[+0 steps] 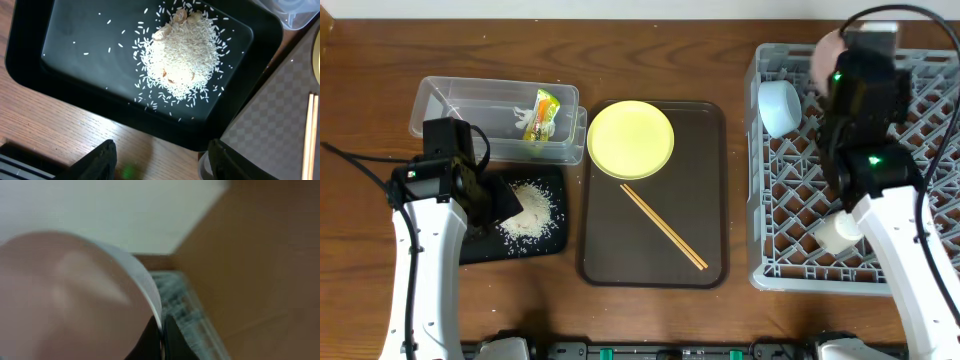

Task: Sort waste into correct bins and load items into the dishwasher rack
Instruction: 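Carry the white bowl to the rack's back row and release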

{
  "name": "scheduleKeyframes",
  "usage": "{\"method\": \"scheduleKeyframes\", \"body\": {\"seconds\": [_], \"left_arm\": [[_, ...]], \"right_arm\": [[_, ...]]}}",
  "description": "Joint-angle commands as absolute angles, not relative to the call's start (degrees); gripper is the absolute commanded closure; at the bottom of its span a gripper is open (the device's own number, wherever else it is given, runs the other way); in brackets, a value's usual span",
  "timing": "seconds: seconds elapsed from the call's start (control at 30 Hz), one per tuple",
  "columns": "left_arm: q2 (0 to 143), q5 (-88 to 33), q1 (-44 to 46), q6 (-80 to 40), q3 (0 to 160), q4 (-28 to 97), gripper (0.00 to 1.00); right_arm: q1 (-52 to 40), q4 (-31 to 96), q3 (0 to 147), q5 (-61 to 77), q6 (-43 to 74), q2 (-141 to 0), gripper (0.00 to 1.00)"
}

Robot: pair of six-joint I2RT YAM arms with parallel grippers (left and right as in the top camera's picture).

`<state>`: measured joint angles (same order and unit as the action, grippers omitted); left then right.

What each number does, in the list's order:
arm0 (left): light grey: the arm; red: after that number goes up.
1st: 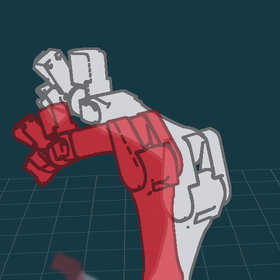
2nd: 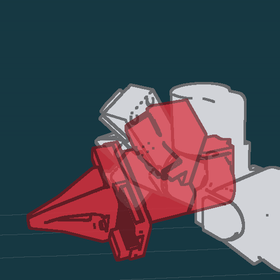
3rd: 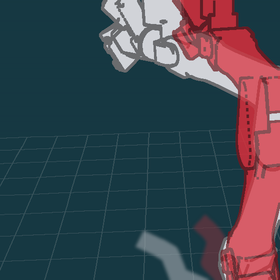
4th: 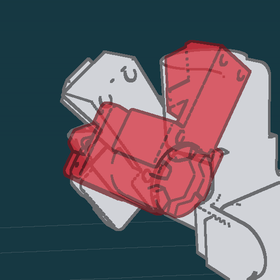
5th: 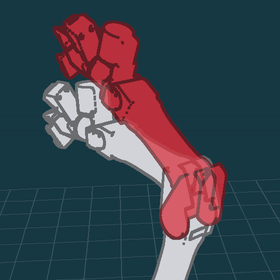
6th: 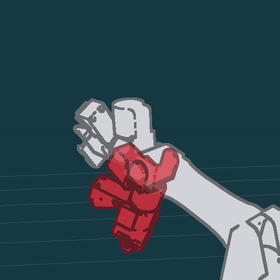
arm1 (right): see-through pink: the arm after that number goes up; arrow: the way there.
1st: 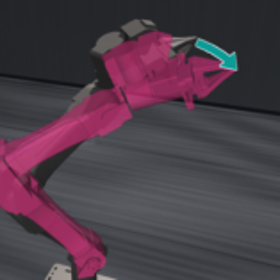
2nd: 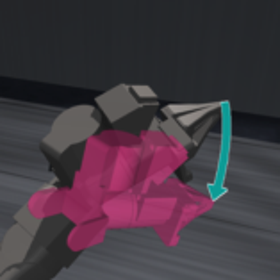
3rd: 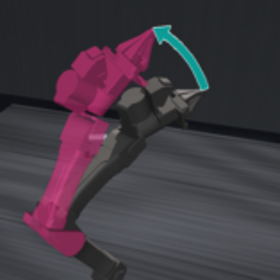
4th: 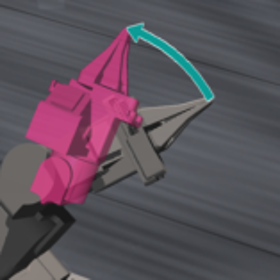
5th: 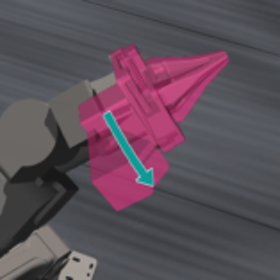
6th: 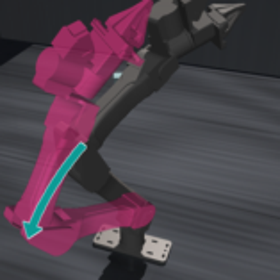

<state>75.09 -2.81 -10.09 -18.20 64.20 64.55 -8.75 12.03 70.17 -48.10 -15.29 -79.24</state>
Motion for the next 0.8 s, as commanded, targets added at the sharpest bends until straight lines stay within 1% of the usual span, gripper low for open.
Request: {"method": "scheduleKeyframes", "body": {"seconds": [0.0,0.13,0.3,0.47,0.77], "left_arm": [[74.37,-2.55,-10.33,-19.75,63.99,64.84,0.38],[74.37,-2.55,-10.33,-20.03,63.99,64.69,0.38],[74.37,-2.52,-10.33,-20.03,63.99,64.18,0.38],[74.37,-2.55,-10.33,-20.03,63.99,63.9,0.38],[74.37,-2.52,-10.33,-20.03,63.99,63.9,0.38]], "right_arm": [[-6.31,8.01,70.78,-57.3,-27.18,-82.87,0.99],[-3.6,1.45,70.78,-61.23,-32.86,-88.38,0.99],[-0.49,-5.91,70.78,-66.02,-34.85,-95.74,0.99],[0.05,-7.44,70.78,-65.49,-34.79,-100.86,0.99],[-2.24,-7.99,70.78,-65.34,-33.06,-107.81,0.99]]}}
